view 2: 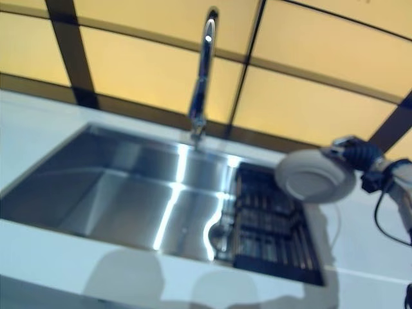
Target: Take plates into dishwasher
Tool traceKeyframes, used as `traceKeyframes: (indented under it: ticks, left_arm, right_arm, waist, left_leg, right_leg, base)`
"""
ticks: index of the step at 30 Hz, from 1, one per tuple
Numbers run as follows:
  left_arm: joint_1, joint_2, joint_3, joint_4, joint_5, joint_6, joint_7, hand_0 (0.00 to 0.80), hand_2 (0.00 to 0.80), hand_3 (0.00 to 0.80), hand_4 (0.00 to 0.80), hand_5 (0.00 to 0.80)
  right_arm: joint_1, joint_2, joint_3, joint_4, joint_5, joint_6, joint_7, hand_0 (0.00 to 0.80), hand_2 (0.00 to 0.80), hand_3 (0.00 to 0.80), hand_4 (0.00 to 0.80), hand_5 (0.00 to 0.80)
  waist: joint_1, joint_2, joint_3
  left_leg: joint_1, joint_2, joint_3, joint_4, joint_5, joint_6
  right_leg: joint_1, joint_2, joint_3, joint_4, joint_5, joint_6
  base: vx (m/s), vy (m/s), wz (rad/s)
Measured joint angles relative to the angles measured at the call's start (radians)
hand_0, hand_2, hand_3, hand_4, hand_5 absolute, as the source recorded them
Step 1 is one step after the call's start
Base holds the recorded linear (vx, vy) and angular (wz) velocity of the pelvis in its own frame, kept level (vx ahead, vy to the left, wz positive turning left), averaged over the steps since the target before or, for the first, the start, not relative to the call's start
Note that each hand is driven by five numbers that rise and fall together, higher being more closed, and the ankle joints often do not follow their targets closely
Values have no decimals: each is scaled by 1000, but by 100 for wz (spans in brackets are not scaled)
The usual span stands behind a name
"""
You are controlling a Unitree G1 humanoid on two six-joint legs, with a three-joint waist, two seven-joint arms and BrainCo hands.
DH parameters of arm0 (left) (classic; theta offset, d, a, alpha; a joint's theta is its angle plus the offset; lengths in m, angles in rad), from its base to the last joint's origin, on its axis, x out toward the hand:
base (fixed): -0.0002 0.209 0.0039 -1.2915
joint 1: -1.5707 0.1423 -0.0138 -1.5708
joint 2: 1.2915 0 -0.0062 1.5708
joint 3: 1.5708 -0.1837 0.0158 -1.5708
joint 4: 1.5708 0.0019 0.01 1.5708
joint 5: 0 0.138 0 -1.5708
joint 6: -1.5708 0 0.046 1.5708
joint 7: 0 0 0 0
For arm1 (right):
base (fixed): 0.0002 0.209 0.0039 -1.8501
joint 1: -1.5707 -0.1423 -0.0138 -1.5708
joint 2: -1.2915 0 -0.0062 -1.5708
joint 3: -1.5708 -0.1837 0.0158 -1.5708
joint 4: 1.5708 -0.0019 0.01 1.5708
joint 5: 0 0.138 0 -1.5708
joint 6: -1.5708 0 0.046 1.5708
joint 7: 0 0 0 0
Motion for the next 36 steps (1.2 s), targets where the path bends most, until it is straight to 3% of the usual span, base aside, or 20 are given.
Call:
traceKeyframes:
  ticks: [12, 19, 36]
  left_arm:
    - [1, -3, -1, 9, -2, -8, 0, 0, 0, 0, 0, 0]
    - [1, -14, 0, 16, -10, -11, 1, 0, 0, 0, 0, 0]
    - [24, -38, -20, 58, -19, -17, 1, 0, 0, 0, 0, 0]
  right_arm:
    - [0, -11, -65, 0, 13, 0, -80, 800, 800, 800, 800, 800]
    - [1, -72, -74, 8, 15, 1, -105, 800, 800, 800, 800, 800]
    - [147, -107, -200, -1, 42, 6, -121, 800, 800, 800, 800, 800]
  waist:
    - [-6, 3, -3]
    - [-50, 15, -12]
    - [-91, 42, -43]
  left_leg:
    - [4, -2, 18, 0, -3, 4]
    - [10, -11, 25, -1, -8, 13]
    - [21, -37, 29, 0, -22, 34]
  right_leg:
    - [-5, -1, 19, 1, 3, 4]
    - [-16, -8, 28, 16, 11, 7]
    - [-55, -22, 57, 47, 7, 29]
  base:
    - [-16, 21, -4]
    - [-26, 46, -10]
    - [-34, 55, -12]
